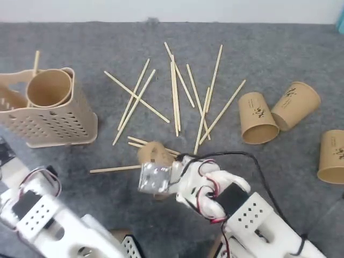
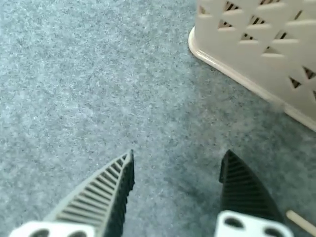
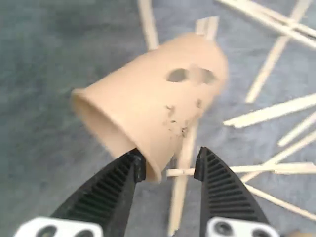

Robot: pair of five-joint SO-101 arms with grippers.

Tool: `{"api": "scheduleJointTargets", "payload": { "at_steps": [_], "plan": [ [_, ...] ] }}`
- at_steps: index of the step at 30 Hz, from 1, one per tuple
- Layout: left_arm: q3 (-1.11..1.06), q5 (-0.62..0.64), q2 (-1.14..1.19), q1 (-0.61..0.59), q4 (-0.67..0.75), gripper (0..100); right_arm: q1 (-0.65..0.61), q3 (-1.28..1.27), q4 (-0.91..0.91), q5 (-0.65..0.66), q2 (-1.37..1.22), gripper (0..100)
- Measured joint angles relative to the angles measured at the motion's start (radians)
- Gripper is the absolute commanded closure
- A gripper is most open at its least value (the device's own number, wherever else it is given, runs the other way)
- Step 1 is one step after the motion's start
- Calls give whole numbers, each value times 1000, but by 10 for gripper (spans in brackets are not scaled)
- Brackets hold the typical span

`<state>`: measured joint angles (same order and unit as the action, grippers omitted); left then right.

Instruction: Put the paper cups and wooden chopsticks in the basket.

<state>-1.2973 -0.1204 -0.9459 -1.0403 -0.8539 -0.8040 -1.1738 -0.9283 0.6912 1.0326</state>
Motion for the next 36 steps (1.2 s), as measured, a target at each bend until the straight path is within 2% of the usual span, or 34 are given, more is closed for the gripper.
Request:
{"api": "scheduleJointTargets", "payload": {
  "at_steps": [6, 9, 13, 20, 25, 29, 36],
  "plan": [
    [-17, -32, -8, 0, 0, 732, 58, -101, 183, -66, 3, 831],
    [-51, -37, -80, 0, 0, 732, 64, -106, 239, -100, 5, 898],
    [-112, -37, -262, 5, -51, 732, 64, -107, 288, -117, 5, 985],
    [-209, -37, -637, 34, -215, 732, 64, -106, 290, -120, 5, 990],
    [-238, -37, -789, 35, -255, 732, 64, 3, 209, -120, 3, 990],
    [-238, -37, -799, 35, -256, 732, 64, 161, 103, -132, -17, 990],
    [-245, -37, -802, 44, -256, 732, 104, 654, -173, -255, -365, 990]
  ]
}}
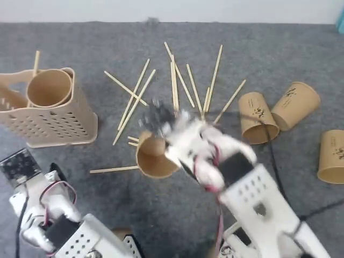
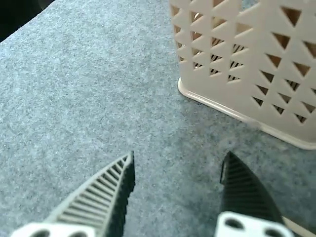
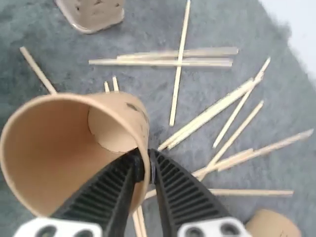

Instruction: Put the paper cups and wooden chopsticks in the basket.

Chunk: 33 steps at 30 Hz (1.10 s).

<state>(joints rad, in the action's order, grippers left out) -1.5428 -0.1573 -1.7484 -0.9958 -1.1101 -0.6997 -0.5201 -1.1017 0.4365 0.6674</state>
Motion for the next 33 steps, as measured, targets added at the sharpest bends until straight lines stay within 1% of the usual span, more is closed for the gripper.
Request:
{"api": "scheduleJointTargets", "payload": {
  "at_steps": [2, 6, 11, 14, 18, 22, 25, 28, 31, 33],
  "plan": [
    [-31, 0, 2, 17, 5, 732, 12, 176, -97, -37, -144, 990],
    [-77, 0, 2, 92, 25, 732, 15, 589, -327, -112, -445, 990],
    [-77, -2, 2, 109, 31, 732, 15, 1195, -632, -204, -825, 990],
    [-77, -2, 2, 110, 31, 732, 26, 1524, -655, -272, -1003, 990],
    [-78, -2, 2, 107, 31, 732, 35, 1830, -655, -365, -1063, 990],
    [-78, -2, 2, 109, 31, 732, -11, 2021, -655, -382, -1063, 990],
    [-78, -8, 2, 107, 31, 732, -69, 2097, -643, -382, -1063, 990],
    [-78, -40, 2, 107, 31, 732, -123, 2116, -582, -382, -1063, 990],
    [-83, -46, 2, 109, 31, 732, -199, 2104, -525, -382, -1086, 990],
    [-83, -49, 2, 109, 31, 732, -249, 2071, -470, -358, -1120, 990]
  ]
}}
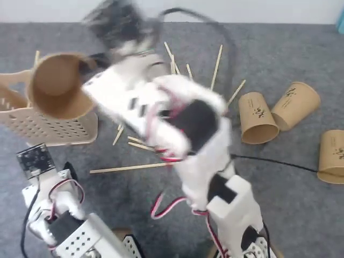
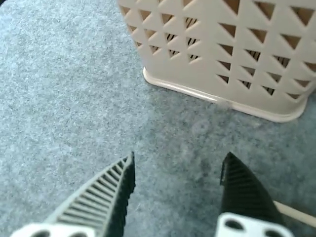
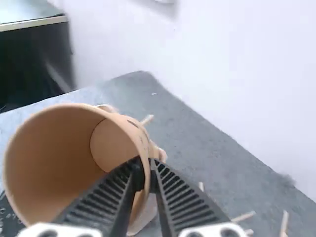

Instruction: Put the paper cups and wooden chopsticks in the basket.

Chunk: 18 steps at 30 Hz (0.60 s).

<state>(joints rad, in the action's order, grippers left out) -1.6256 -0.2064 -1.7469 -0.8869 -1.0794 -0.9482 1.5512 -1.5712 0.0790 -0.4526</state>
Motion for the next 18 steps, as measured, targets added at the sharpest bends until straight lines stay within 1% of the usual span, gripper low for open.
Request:
{"api": "scheduleJointTargets", "payload": {
  "at_steps": [4, 8, 12, 18],
  "plan": [
    [0, -3, 0, -2, 0, 732, -20, -54, 106, 49, -77, 990],
    [0, -3, 0, -2, 0, 732, -18, -60, 176, 57, -137, 990],
    [0, -3, 0, 5, 0, 732, -18, -60, 219, 58, -190, 990],
    [0, -3, 0, 3, 0, 732, -18, -60, 230, 61, -245, 987]
  ]
}}
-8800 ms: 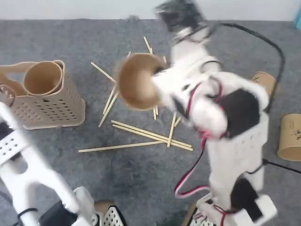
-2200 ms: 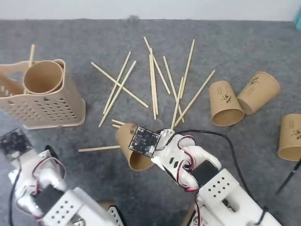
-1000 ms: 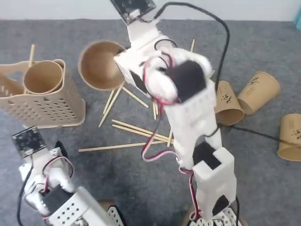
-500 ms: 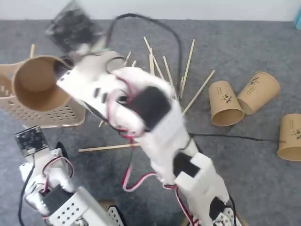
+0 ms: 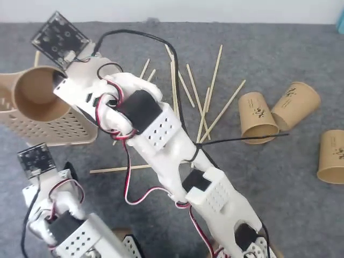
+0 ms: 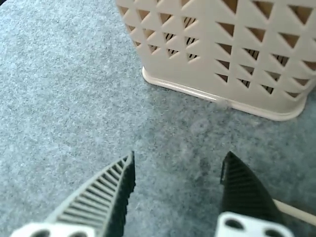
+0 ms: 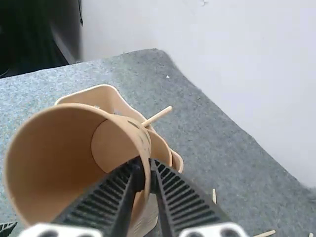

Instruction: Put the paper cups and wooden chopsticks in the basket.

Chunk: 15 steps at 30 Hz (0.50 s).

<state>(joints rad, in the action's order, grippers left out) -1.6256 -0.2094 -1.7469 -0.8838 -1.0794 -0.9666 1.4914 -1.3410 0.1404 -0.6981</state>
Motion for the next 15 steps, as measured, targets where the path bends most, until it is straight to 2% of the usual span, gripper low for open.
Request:
{"api": "scheduleJointTargets", "payload": {
  "at_steps": [4, 8, 15],
  "plan": [
    [0, 0, 0, 0, 0, 732, 0, -2, 0, 3, -12, 969],
    [0, -2, 0, 0, 0, 732, 0, -2, -2, 3, -12, 853],
    [0, -3, 0, 2, 0, 732, 8, -2, -2, 3, -46, 857]
  ]
}}
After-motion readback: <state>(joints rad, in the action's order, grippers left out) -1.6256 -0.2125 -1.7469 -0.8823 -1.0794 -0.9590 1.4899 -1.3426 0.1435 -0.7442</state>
